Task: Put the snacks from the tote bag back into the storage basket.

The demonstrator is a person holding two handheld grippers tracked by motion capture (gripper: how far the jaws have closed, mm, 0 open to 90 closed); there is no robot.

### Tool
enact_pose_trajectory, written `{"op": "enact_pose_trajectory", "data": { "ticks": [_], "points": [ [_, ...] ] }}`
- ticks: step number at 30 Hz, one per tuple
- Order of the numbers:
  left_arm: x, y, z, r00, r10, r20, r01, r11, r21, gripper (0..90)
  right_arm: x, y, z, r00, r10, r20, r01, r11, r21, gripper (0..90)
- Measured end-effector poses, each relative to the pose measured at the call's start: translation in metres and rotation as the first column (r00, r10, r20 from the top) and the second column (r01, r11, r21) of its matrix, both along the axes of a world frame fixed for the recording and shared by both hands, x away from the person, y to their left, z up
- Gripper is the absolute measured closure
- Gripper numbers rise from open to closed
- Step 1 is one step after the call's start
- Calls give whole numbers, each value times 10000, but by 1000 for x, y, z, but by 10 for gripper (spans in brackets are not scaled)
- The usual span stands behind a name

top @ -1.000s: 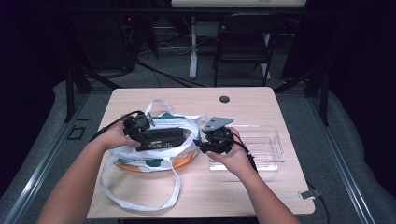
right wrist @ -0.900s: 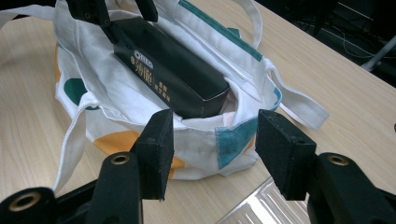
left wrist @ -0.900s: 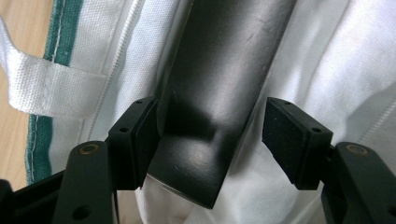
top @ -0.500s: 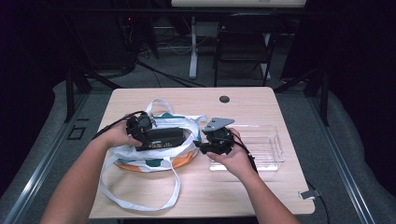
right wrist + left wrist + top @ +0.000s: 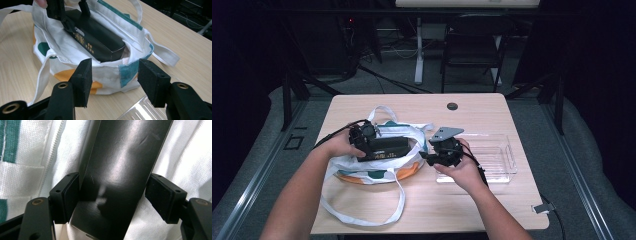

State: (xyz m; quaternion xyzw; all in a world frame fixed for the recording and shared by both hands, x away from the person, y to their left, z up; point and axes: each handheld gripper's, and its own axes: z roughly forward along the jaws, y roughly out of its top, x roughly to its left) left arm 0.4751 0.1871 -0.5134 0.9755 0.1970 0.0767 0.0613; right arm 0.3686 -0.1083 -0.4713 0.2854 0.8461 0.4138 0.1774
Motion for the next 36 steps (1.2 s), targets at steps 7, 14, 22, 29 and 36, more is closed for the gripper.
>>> {"op": "enact_pose_trajectory", "data": {
  "ticks": [7, 14, 22, 29, 36],
  "points": [
    [-5, -1, 1, 9997, -223, 69, 222, 9995, 220, 302, -1, 0, 0, 10000, -42, 36, 42, 10000, 64, 455],
    [-8, -3, 0, 9994, -339, 95, 333, 9981, 509, 305, -1, 1, -1, 10000, -61, 8, 61, 10000, -47, 454],
    [-1, -4, -7, 9997, -108, -210, 114, 9994, 312, 276, -1, 2, -2, 10000, -29, -3, 29, 10000, -20, 454],
    [1, -5, -11, 9994, -102, -332, 113, 9994, 336, 268, -1, 2, -2, 10000, 22, -14, -22, 10000, 17, 454],
    [3, -6, -13, 9991, -234, -363, 250, 9986, 458, 263, -2, 3, -2, 10000, 70, -6, -70, 10000, 57, 454]
  ]
}}
